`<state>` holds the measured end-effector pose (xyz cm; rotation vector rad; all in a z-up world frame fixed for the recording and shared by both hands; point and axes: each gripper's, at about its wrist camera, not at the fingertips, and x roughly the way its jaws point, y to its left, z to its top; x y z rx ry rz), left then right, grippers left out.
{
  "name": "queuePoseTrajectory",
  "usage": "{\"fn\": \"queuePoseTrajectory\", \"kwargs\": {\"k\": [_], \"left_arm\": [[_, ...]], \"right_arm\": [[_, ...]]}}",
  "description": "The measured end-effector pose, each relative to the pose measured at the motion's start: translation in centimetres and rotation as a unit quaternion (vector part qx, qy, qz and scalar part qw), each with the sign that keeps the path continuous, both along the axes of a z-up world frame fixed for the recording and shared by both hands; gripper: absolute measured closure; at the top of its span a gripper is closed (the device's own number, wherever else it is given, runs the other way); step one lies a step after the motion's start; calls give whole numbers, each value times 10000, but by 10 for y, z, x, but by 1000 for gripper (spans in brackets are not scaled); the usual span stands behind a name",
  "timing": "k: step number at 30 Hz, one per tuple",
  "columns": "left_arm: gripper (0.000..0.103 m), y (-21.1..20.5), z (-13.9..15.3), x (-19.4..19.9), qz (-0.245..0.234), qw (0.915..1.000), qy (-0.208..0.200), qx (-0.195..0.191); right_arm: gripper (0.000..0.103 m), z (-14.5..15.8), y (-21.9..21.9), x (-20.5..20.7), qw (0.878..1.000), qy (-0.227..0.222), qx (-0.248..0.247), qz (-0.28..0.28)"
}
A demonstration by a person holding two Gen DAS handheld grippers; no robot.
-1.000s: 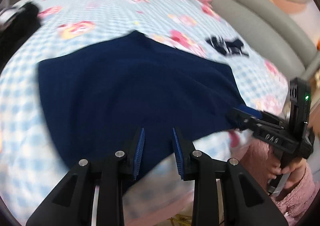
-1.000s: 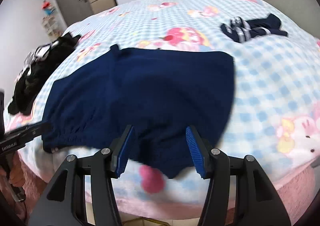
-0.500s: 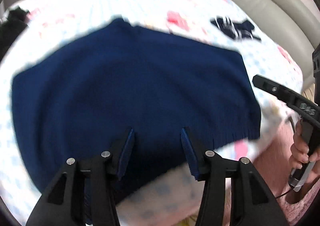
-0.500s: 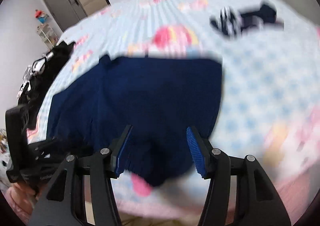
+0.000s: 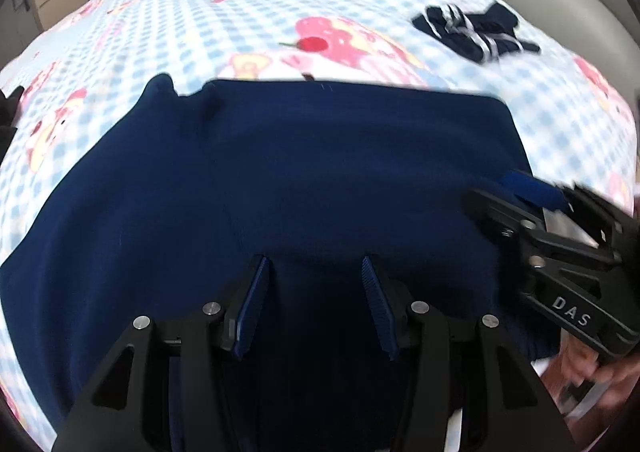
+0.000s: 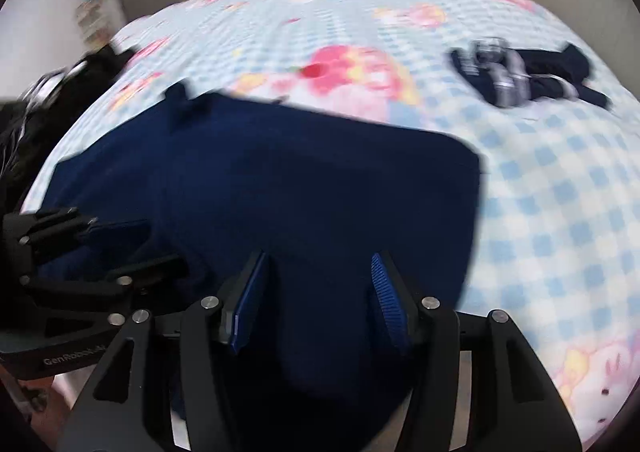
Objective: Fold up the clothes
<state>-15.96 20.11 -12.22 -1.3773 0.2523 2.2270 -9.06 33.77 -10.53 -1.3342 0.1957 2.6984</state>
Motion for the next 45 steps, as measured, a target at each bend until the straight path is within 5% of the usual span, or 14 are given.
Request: {"fn": "queuePoseTrajectory", "kwargs": {"k": [5,12,19,23,26,30,37,39,41,45], "left_arm": [[53,-5,15,-14,324,9989,141,313],[53,-41,17,33,614,9965,400,402],[53,-63,-4,26,1025,9918,-123,756],[53,-87,13,39,1175,9868,192,1094],[53,-93,3,44,1155,9901,140,789],[57,-103,-11,51,1235,9916,94,364],[57,-144,15,69,1395,9868,285,771],[57,-151,7,70,1496,9872,193,509],[58,-158,-2,72,1622,9865,133,189],[60,-182,19,90,1967,9754,568,813]], "right_arm": [[49,9,19,14,9981,396,-20,-480],[47,29,14,50,9963,257,-714,-412],[48,-2,-25,41,9998,-181,-82,83],[47,6,-9,57,9997,-2,-203,-120],[46,13,2,71,9985,227,-437,-229],[46,-4,-3,70,9994,-110,-289,-129],[46,6,17,84,9975,63,-370,-602],[46,7,14,88,9973,129,-567,-459],[46,0,4,87,9992,-50,-263,-303],[46,1,5,86,9986,-150,-143,-479]]}}
